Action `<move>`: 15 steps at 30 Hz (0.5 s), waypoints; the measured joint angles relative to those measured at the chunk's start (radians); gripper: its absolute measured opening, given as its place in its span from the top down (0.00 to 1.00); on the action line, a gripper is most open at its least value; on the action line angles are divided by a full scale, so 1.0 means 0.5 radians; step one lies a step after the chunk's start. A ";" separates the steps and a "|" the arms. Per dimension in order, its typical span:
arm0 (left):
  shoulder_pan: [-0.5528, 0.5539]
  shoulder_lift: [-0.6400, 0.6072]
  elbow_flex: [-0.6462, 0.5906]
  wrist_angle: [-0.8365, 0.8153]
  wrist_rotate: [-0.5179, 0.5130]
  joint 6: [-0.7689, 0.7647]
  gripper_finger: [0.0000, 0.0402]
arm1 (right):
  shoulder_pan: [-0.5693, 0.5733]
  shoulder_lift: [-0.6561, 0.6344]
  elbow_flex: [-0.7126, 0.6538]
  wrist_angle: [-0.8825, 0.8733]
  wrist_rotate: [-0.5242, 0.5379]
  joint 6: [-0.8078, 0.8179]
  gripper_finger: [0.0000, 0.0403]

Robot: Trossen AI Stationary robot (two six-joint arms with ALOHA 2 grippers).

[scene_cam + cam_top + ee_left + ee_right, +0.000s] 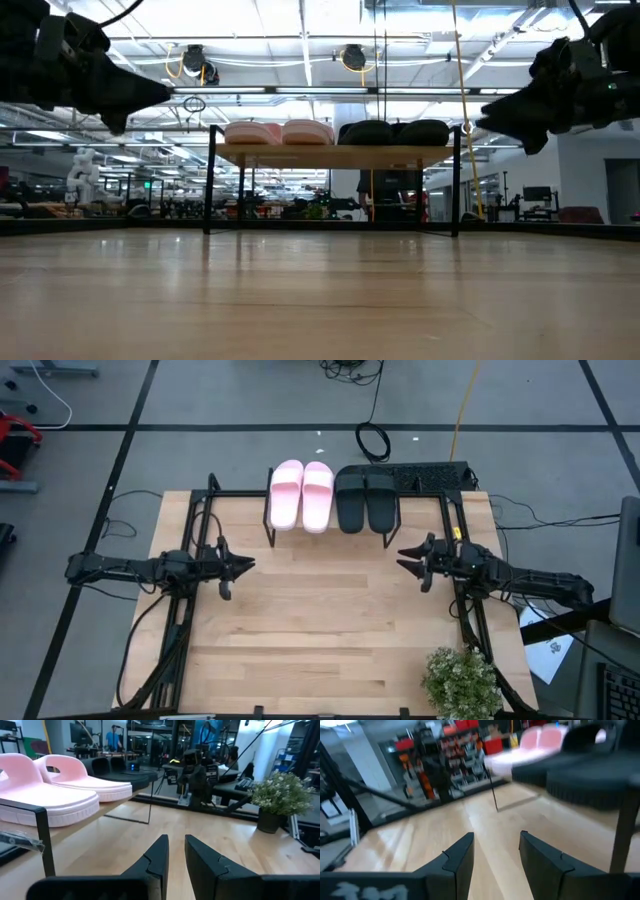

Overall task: Pick and place slides into the shelf
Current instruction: Return to Home Position

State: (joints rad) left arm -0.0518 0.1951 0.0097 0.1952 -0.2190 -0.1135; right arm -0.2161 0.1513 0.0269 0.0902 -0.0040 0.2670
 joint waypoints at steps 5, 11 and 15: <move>0.000 0.000 0.000 0.002 0.003 -0.007 0.84 | 0.000 -0.001 -0.001 0.196 -0.001 -0.074 0.63; 0.000 0.001 0.000 -0.078 0.004 -0.054 0.84 | 0.000 0.000 -0.001 0.165 0.002 -0.086 0.63; 0.000 0.002 0.001 -0.104 0.005 -0.202 0.84 | 0.000 0.000 -0.001 0.167 0.002 -0.087 0.63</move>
State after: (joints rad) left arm -0.0517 0.1963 0.0101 0.1430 -0.2163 -0.2147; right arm -0.2161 0.1513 0.0265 0.1737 -0.0029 0.2234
